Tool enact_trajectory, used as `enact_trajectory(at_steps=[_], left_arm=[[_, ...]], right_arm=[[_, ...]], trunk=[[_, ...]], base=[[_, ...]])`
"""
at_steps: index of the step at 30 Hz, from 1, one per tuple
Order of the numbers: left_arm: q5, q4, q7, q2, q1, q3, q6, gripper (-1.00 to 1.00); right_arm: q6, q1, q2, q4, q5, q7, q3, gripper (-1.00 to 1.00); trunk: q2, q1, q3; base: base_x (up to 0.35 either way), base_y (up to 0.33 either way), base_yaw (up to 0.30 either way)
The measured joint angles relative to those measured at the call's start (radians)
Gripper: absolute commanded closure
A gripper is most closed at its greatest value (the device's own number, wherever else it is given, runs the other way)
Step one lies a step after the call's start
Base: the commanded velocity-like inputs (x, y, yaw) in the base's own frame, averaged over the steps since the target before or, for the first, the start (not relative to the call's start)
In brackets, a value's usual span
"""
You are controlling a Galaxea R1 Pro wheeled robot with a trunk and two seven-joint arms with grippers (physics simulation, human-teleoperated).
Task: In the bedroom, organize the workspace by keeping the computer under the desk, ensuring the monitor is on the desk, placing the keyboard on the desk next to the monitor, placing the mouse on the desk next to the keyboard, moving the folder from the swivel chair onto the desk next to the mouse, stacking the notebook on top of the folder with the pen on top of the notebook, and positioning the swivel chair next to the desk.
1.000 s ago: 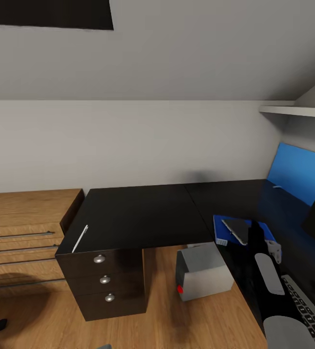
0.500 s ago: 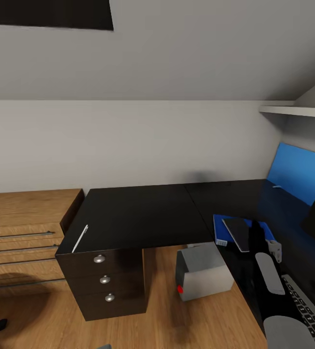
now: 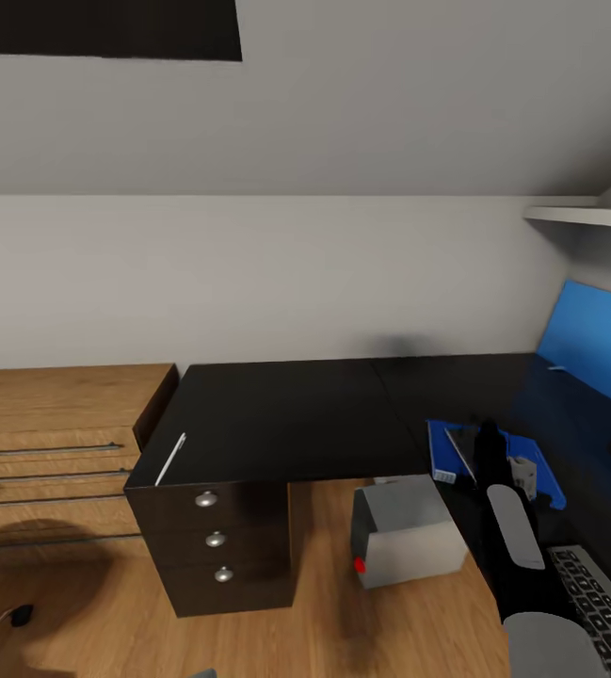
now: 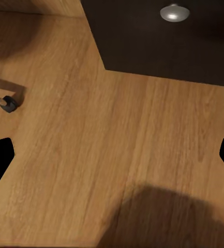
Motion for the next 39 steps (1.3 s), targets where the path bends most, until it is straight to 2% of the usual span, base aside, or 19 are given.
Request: enact_trajectory(at_steps=[1, 2, 6, 8, 10, 14, 16, 17, 21, 33, 39], left_arm=[[0.000, 0.000, 0.000, 0.000, 0.000, 0.000, 0.000, -1.00], [0.000, 0.000, 0.001, 0.000, 0.000, 0.000, 0.001, -1.00], [0.000, 0.003, 0.001, 0.000, 0.000, 0.000, 0.002, -1.00], [0.000, 0.007, 0.000, 0.000, 0.000, 0.000, 0.002, -1.00], [0.000, 0.018, 0.000, -0.001, 0.000, -0.001, 0.002, -1.00], [0.000, 0.029, 0.001, -0.010, 0.000, -0.002, 0.002, -1.00], [0.000, 0.033, 0.002, -0.016, 0.000, -0.002, 0.003, -1.00], [0.000, 0.034, 0.002, -0.017, 0.000, -0.002, 0.003, -1.00], [0.000, 0.035, 0.002, -0.019, 0.000, -0.002, 0.003, -1.00], [0.000, 0.035, 0.001, -0.019, 0.000, -0.002, 0.003, -1.00], [0.000, 0.035, 0.001, -0.019, 0.000, -0.001, 0.003, -1.00]], right_arm=[[-0.003, 0.000, 0.005, 0.004, 0.001, -0.003, 0.066, -1.00], [-0.004, 0.000, 0.006, 0.005, 0.002, -0.004, 0.101, -1.00], [-0.007, 0.000, 0.007, 0.017, 0.004, -0.010, 0.191, -1.00], [-0.009, 0.000, 0.007, 0.027, 0.004, -0.011, 0.217, -1.00], [-0.013, 0.001, 0.009, 0.041, 0.010, -0.013, 0.260, -1.00], [-0.028, 0.001, 0.019, 0.054, 0.059, -0.014, 0.358, -1.00], [-0.041, 0.002, 0.022, 0.064, 0.121, -0.014, 0.430, -1.00], [-0.044, 0.003, 0.022, 0.067, 0.143, -0.014, 0.452, -1.00], [-0.048, 0.007, 0.023, 0.070, 0.178, -0.013, 0.488, -1.00], [-0.050, 0.009, 0.058, 0.080, 0.187, -0.015, 0.511, -1.00], [-0.051, 0.009, 0.073, 0.127, 0.240, -0.027, 0.589, -1.00]], trunk=[[0.000, 0.000, 0.000], [0.000, 0.000, 0.001], [0.000, 0.000, 0.002], [0.000, 0.000, 0.003], [0.000, 0.000, 0.004], [0.000, 0.000, 0.006], [0.000, 0.000, 0.006], [0.000, 0.000, 0.006], [0.000, 0.000, 0.006], [0.000, 0.000, 0.008], [0.000, 0.000, 0.012]], base=[[0.000, 0.000, 0.240], [0.000, 0.000, 0.241], [0.000, 0.000, 0.247], [0.000, 0.000, 0.255], [0.000, 0.000, 0.258], [0.000, 0.000, 0.253], [0.000, 0.000, 0.106], [0.000, 0.000, 0.053], [0.000, 0.000, 0.018], [0.000, 0.000, 0.070], [0.000, 0.000, 0.243]])
